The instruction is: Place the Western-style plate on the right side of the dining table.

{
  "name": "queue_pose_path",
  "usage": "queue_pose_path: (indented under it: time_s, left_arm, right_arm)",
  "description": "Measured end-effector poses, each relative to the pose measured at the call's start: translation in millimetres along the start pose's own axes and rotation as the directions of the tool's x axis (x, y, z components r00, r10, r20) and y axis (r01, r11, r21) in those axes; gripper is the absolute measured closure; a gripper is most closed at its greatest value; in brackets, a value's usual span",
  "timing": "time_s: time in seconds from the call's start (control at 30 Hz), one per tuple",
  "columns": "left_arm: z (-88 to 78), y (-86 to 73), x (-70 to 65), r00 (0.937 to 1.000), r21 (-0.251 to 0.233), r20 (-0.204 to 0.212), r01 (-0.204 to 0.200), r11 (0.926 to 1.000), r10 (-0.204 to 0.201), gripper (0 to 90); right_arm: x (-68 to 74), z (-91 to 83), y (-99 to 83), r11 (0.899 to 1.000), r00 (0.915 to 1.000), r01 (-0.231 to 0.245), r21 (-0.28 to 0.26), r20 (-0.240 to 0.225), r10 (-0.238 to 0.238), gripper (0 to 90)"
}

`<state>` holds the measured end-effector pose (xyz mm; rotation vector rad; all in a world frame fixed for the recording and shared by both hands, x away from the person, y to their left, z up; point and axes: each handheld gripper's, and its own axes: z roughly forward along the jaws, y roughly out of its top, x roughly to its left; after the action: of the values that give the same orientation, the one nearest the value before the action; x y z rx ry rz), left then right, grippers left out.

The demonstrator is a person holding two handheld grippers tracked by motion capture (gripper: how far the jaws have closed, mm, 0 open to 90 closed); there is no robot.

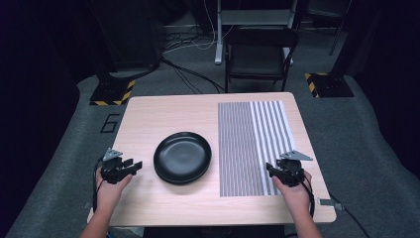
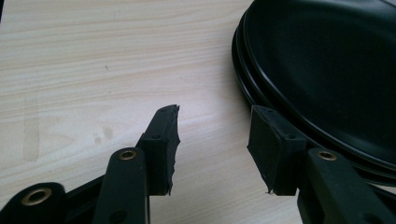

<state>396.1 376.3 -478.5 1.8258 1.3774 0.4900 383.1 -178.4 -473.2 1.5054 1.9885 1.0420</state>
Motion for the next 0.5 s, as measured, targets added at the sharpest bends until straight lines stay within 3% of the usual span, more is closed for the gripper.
queue_pose_path:
  time_s: [0.4,0.5]
  left_arm:
    - [-7.8,13.6,-4.6,0.9994,-0.014,0.0,0.036,0.9993,-0.036,58.0]
    - [-7.6,19.6,-5.5,0.9983,-0.018,0.02,0.055,0.9983,-0.054,58.6]
  right_arm:
    - [21.6,8.4,26.0,1.0,0.9956,-0.022,-0.017,-0.092,0.02,60.1]
    - [28.9,9.5,33.8,0.999,0.9936,-0.019,-0.032,-0.112,0.015,60.8]
